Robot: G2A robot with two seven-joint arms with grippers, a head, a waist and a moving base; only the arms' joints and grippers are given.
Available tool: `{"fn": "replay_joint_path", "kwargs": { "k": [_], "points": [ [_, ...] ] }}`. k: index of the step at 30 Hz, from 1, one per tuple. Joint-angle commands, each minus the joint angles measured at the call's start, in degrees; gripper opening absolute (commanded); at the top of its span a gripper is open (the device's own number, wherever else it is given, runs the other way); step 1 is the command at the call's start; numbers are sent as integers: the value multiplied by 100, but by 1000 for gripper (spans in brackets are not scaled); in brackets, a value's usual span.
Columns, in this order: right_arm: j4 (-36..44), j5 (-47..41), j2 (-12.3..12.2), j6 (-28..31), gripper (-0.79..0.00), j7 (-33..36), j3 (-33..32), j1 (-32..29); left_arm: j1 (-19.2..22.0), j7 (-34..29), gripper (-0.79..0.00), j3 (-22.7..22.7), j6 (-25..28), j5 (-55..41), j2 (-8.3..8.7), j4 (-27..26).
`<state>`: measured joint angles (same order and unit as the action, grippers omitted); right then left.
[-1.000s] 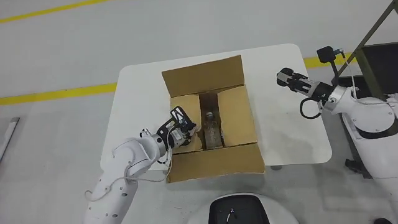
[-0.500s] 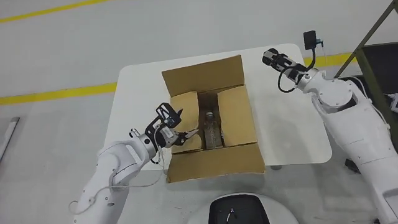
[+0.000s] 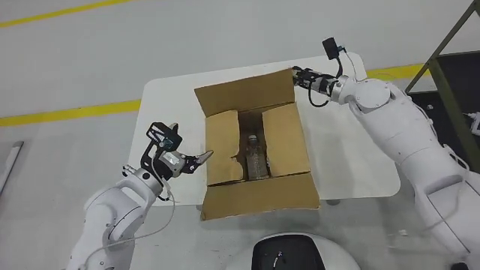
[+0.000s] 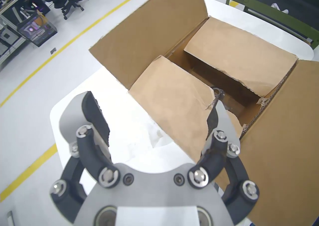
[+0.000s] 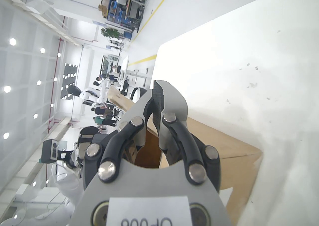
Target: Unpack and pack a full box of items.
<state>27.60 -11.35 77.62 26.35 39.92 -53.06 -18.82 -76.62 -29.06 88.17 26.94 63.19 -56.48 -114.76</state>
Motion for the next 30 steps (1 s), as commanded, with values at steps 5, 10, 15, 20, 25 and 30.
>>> {"fn": "replay_joint_path", "kwargs": {
  "k": [5, 10, 15, 20, 25, 30],
  "points": [
    [-413, -369, 53, 1052, -785, 675, -102, 149, 6, 1, 0, -7, 6, 0, 0, 3],
    [-465, -394, -25, 1860, -785, 1382, -183, 165, 6, 1, 0, -7, 6, 0, 0, 3],
    [-234, 118, -127, 2281, -785, 1521, -98, 72, 6, 1, 0, -7, 6, 0, 0, 3],
    [173, 780, -249, 2544, -785, 1224, -42, -126, 6, 1, 0, -7, 6, 0, 0, 3],
    [968, 2214, -398, 2339, -785, 564, 53, -419, 6, 1, 0, -7, 6, 0, 0, 3],
    [1921, 2930, -538, 1957, -785, 54, -46, -936, -11, 38, 0, -7, -22, -5, -3, 3]
  ]
}}
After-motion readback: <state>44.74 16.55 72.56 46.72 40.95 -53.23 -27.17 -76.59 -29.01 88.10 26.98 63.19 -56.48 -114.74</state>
